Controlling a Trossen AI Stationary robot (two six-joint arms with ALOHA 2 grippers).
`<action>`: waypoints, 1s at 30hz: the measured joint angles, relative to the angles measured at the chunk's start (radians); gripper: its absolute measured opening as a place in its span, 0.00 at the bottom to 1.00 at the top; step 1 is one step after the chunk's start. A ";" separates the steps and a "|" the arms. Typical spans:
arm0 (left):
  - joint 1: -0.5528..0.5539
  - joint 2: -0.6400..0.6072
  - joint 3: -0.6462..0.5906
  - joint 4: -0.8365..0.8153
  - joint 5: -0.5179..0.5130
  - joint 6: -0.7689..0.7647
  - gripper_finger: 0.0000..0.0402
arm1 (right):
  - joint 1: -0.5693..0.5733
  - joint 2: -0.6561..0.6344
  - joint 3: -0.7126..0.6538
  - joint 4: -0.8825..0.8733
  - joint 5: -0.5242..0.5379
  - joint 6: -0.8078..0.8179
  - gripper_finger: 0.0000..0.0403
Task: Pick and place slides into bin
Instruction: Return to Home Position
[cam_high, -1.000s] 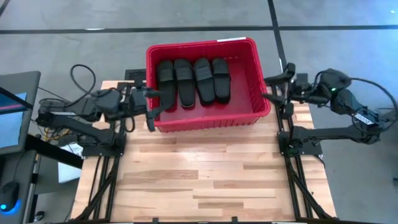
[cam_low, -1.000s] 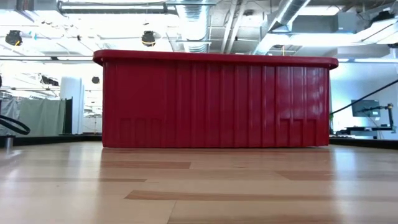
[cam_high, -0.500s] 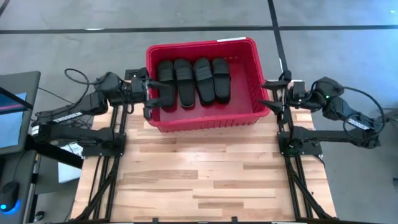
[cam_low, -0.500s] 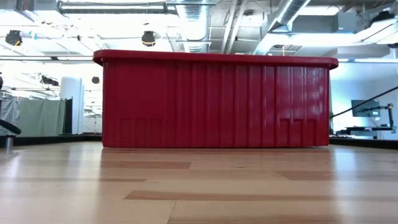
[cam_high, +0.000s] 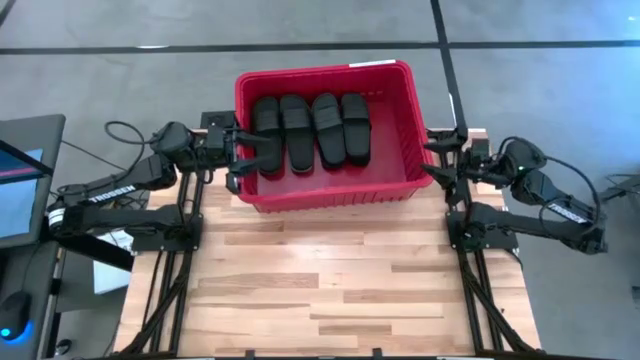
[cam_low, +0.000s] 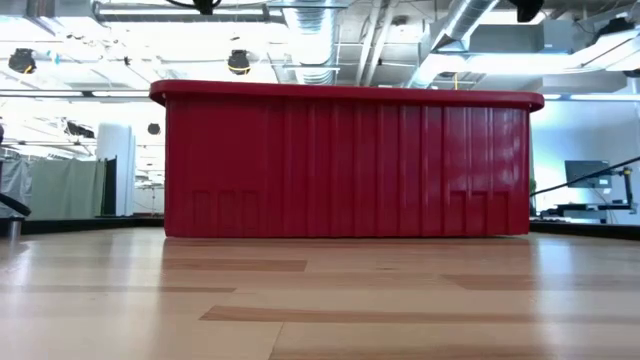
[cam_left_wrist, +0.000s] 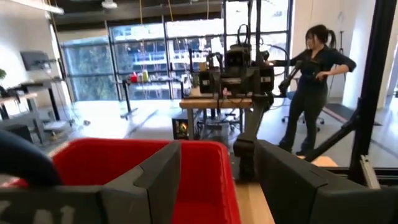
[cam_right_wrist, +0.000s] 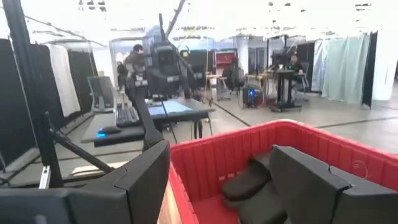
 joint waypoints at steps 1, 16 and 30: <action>0.000 -0.001 -0.003 -0.007 0.000 -0.009 0.48 | -0.001 -0.005 0.000 0.001 0.004 -0.001 0.65; -0.043 -0.069 -0.009 -0.023 0.037 0.051 0.48 | -0.010 0.000 0.020 -0.026 -0.088 0.016 0.65; -0.090 -0.293 -0.099 -0.185 0.020 0.048 0.48 | -0.019 0.096 0.090 -0.039 -0.159 -0.011 0.65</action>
